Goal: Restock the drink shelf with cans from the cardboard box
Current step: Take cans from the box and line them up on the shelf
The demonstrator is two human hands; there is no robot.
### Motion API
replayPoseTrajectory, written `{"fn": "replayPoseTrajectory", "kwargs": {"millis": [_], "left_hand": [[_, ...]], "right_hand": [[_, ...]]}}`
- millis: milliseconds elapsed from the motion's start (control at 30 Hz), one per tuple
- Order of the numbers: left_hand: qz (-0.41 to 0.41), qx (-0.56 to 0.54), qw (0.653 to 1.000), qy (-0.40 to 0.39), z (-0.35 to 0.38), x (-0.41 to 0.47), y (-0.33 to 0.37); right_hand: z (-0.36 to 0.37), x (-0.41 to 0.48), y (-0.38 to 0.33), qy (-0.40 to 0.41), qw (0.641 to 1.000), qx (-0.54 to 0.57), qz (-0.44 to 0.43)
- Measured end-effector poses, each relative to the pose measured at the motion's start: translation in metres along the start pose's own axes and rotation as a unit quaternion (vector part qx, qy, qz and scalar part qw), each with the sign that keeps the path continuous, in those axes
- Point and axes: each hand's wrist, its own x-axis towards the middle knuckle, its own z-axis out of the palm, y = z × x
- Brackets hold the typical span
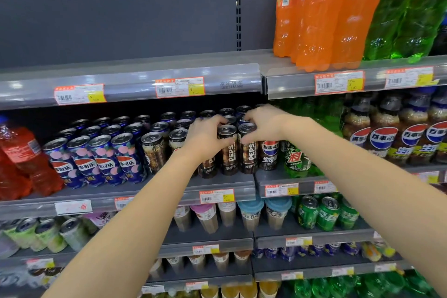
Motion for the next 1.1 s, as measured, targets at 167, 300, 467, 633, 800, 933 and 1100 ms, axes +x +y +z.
{"fn": "replayPoseTrajectory", "kwargs": {"millis": [167,300,467,633,800,933,1100], "left_hand": [[0.000,0.086,0.996,-0.017,-0.005,0.007,0.007],[0.005,0.181,0.983,-0.027,-0.006,0.003,0.009],[0.054,0.115,0.989,-0.069,-0.013,-0.001,-0.002],[0.068,0.091,0.991,-0.071,-0.015,-0.003,-0.002],[0.052,0.146,0.987,-0.048,-0.010,0.000,-0.003],[0.054,0.129,0.989,-0.048,-0.011,0.002,-0.006],[0.059,0.018,0.996,-0.068,-0.014,0.001,-0.012]], "right_hand": [[0.010,0.010,-0.004,0.009,0.998,-0.054,0.004],[0.014,0.011,-0.001,0.035,0.997,-0.074,0.007],[0.013,0.011,0.003,0.023,0.998,-0.054,-0.005],[0.012,0.014,0.006,0.016,1.000,-0.023,0.012],[0.016,0.014,0.009,0.021,1.000,-0.004,0.017],[0.018,0.012,0.007,0.013,1.000,0.020,0.011],[0.022,0.013,0.007,0.013,0.999,0.025,0.024]]}}
